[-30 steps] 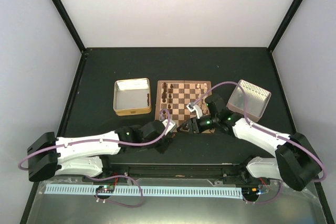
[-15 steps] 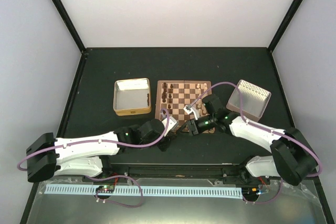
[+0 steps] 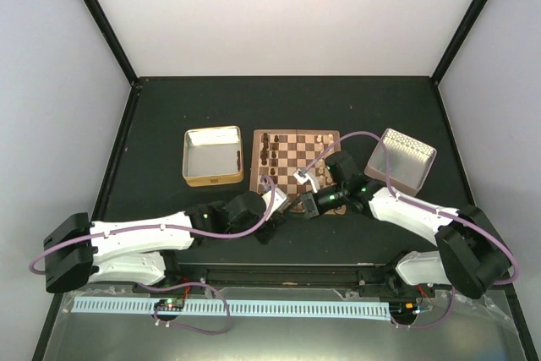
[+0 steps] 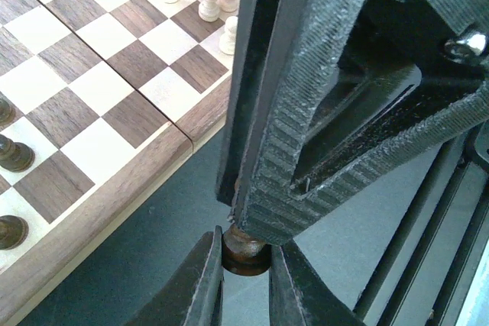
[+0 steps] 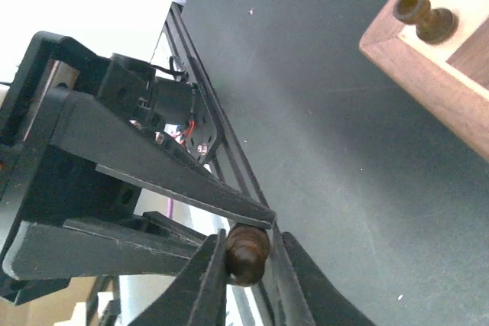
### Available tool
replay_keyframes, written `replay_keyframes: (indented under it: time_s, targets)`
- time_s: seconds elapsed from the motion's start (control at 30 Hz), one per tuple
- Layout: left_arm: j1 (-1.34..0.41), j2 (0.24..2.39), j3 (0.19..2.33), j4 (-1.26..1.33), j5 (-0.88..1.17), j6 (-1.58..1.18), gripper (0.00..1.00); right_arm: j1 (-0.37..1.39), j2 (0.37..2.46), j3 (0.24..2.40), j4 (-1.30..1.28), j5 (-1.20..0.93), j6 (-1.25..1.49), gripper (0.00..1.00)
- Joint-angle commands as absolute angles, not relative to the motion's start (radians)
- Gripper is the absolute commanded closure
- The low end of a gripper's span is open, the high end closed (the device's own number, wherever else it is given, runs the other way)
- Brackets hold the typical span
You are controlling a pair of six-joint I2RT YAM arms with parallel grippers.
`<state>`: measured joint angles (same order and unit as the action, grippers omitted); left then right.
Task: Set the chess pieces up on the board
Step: Place the chess piece on the chessboard.
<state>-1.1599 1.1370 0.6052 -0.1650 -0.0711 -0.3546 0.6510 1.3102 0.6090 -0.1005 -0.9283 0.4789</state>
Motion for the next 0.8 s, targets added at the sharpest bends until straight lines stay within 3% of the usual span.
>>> replay_keyframes:
  time_s: [0.0,0.1,0.23,0.3,0.53,0.77]
  targets:
    - [-1.161,1.143,0.623,-0.128,-0.057,-0.341,0.95,0.658,1.316,0.627,-0.081,-0.946,0.473,0.88]
    - [-1.161,1.145,0.624,-0.131,-0.078,-0.353,0.92,0.667,1.311,0.634,-0.103,-0.900,0.460,0.94]
    - [-1.161,1.133,0.625,-0.203,-0.229,-0.435,0.56,0.682,1.302,0.682,-0.195,-0.691,0.417,0.97]
    - [-1.157,1.109,0.622,-0.260,-0.345,-0.507,0.48,0.704,1.301,0.709,-0.231,-0.524,0.406,0.97]
    - [-1.116,0.905,0.590,-0.371,-0.632,-0.649,0.45,0.804,1.404,0.828,-0.307,-0.070,0.434,0.96]
    - [-1.009,0.656,0.543,-0.392,-0.689,-0.691,0.43,0.910,1.570,0.976,-0.378,0.106,0.431,0.94]
